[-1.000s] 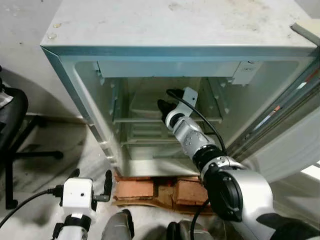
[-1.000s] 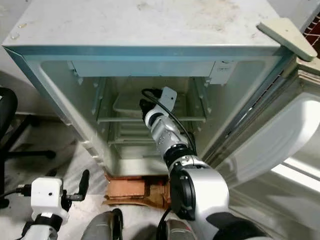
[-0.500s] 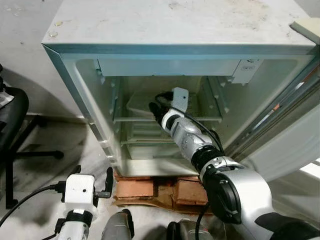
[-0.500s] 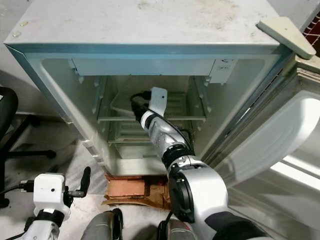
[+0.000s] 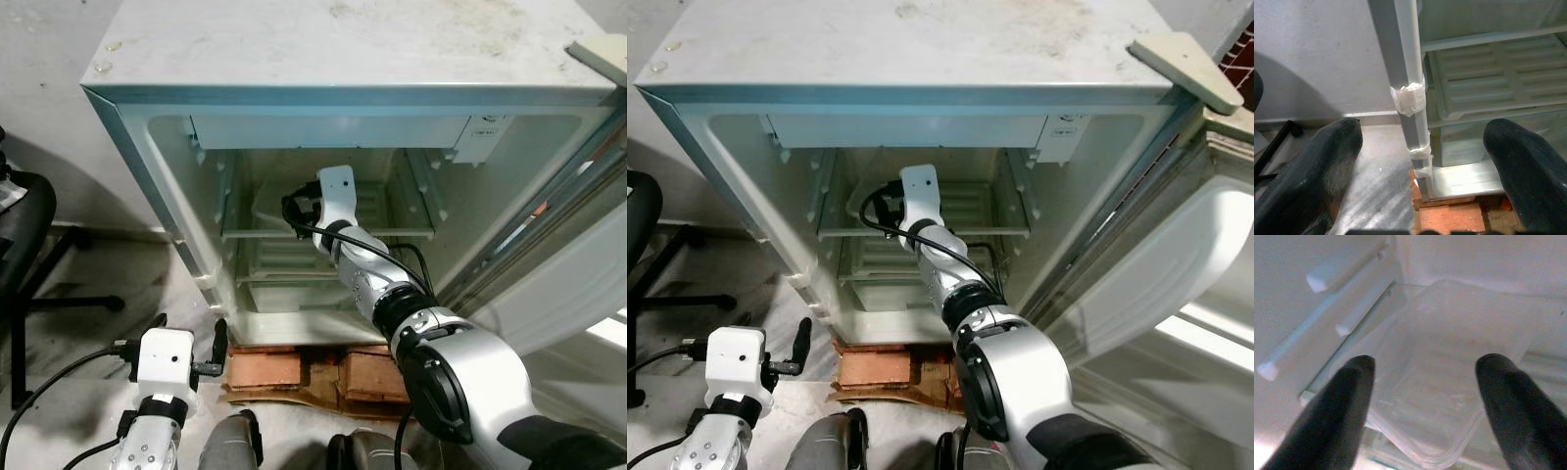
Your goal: Restocking fridge
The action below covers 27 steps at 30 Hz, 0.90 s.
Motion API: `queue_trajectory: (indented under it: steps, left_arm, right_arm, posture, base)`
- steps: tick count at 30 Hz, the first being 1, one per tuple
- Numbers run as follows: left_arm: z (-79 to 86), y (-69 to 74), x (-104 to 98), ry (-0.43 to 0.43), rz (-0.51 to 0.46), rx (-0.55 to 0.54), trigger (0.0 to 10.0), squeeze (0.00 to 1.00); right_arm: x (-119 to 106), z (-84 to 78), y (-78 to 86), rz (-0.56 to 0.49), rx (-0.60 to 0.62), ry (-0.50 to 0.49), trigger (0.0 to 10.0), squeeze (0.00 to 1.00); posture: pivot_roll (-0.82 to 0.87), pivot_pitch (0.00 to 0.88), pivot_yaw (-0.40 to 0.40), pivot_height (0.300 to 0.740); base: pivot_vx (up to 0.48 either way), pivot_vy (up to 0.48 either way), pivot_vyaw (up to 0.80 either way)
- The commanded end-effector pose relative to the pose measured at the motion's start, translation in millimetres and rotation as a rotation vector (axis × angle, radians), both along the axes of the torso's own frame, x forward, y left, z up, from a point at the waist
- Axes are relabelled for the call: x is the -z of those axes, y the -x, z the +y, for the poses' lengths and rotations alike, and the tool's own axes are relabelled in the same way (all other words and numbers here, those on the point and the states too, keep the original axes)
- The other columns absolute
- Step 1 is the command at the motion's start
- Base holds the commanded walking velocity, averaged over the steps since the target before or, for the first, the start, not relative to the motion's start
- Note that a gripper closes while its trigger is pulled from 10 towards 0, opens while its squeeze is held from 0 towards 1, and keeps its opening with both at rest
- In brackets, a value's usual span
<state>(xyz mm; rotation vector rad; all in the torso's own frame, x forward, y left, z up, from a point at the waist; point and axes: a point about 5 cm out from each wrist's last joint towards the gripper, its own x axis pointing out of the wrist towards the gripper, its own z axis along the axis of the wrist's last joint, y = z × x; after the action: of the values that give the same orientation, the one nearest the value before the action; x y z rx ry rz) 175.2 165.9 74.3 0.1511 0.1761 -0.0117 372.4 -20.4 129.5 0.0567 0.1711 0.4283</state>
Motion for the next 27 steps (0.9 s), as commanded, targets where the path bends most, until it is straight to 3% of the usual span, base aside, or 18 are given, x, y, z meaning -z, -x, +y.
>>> queue_trajectory:
  steps: [1, 11, 18, 19, 20, 21, 27]
  left_arm:
    - [-0.2, 2.5, 4.9, -0.005, 0.026, 0.003, 10.0, 0.00]
    - [2.4, -3.8, 4.0, -0.014, 0.010, -0.011, 10.0, 0.00]
    - [2.0, -17.9, -3.0, -0.031, -0.038, -0.045, 10.0, 0.00]
    - [1.3, -19.0, -2.5, -0.032, -0.038, -0.037, 10.0, 0.00]
    - [0.8, -19.7, -2.2, -0.032, -0.038, -0.032, 10.0, 0.00]
    - [0.2, -19.8, -1.4, -0.034, -0.036, -0.025, 10.0, 0.00]
    - [-0.6, -22.0, -1.3, -0.029, -0.039, -0.019, 10.0, 0.00]
  right_arm:
    - [7.3, 5.8, 6.2, -0.008, -0.005, 0.023, 10.0, 1.00]
    - [8.9, -23.3, 2.2, -0.073, 0.034, 0.008, 10.0, 1.00]
    - [11.7, -54.8, 13.2, -0.214, 0.044, -0.039, 10.0, 1.00]
    - [12.9, -58.8, 19.9, -0.248, 0.035, -0.038, 10.0, 0.17]
    - [13.5, -61.2, 25.0, -0.272, 0.027, -0.036, 10.0, 0.17]
    - [13.8, -63.1, 34.2, -0.300, 0.008, -0.055, 10.0, 0.00]
    - [16.6, -76.9, 57.0, -0.302, 0.040, -0.095, 10.0, 0.00]
  posture:
    - [0.15, 0.164, -0.029, 0.740]
    - [0.14, 0.147, -0.028, 0.740]
    - [0.09, 0.131, -0.017, 0.740]
    - [0.08, 0.129, -0.014, 0.740]
    - [0.08, 0.129, -0.014, 0.740]
    - [0.07, 0.126, -0.008, 0.740]
    - [0.06, 0.123, 0.001, 0.740]
  base:
    - [0.000, 0.000, 0.00]
    - [0.000, 0.000, 0.00]
    - [0.000, 0.000, 0.00]
    - [0.000, 0.000, 0.00]
    - [0.000, 0.000, 0.00]
    - [0.000, 0.000, 0.00]
    - [0.000, 0.000, 0.00]
